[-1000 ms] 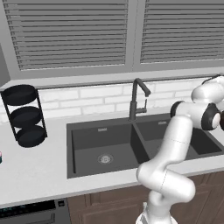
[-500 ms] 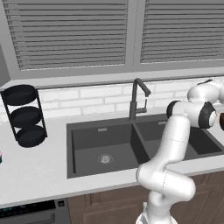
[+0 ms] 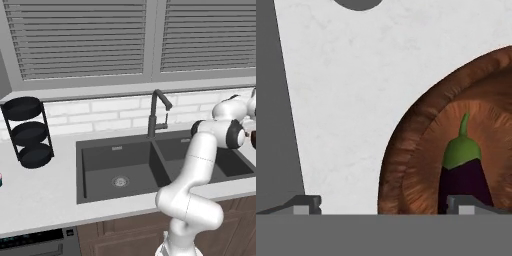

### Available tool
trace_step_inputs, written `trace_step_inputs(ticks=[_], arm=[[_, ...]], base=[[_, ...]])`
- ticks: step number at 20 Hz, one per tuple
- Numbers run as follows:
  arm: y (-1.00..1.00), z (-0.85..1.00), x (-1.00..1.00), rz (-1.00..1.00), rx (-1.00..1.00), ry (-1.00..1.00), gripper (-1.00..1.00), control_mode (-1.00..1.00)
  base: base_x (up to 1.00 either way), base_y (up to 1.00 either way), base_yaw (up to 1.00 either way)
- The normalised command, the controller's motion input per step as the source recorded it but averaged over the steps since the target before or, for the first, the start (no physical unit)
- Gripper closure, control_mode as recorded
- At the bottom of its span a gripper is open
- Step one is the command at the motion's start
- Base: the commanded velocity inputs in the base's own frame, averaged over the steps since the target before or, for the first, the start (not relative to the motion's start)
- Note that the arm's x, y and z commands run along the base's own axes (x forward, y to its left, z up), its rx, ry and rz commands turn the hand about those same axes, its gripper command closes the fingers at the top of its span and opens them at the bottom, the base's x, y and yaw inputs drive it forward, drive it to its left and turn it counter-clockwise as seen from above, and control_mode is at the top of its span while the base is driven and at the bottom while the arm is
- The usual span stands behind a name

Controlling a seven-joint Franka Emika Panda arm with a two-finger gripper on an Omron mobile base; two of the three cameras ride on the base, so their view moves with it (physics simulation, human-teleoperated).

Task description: Pick the eggplant from the sink and place it in the bowl. Then pick the bowl and place it in the microwave. Then close the microwave door and press the start button.

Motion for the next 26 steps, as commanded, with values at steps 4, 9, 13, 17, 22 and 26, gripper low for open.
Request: trace_step_inputs(ticks=[4,9,13,17,22,26], arm=[[-0.18,-0.23,0.00,0.07,0.00,0.09,-1.00,-1.00],[-0.09,-0.26,0.00,0.07,0.00,0.07,1.00,-1.00],[0.00,-0.24,0.00,0.06,0.00,0.06,1.00,-1.00],[0.00,-0.14,0.00,0.05,0.00,0.04,1.00,-1.00],[0.00,-0.01,0.00,0.00,0.00,0.07,1.00,-1.00],[0.00,0.00,-0.32,0.00,0.00,-0.11,1.00,-1.00]], base=[[0.00,0.00,0.00],[0.00,0.00,0.00],[0.00,0.00,0.00],[0.00,0.00,0.00],[0.00,0.00,0.00],[0.00,0.00,0.00]])
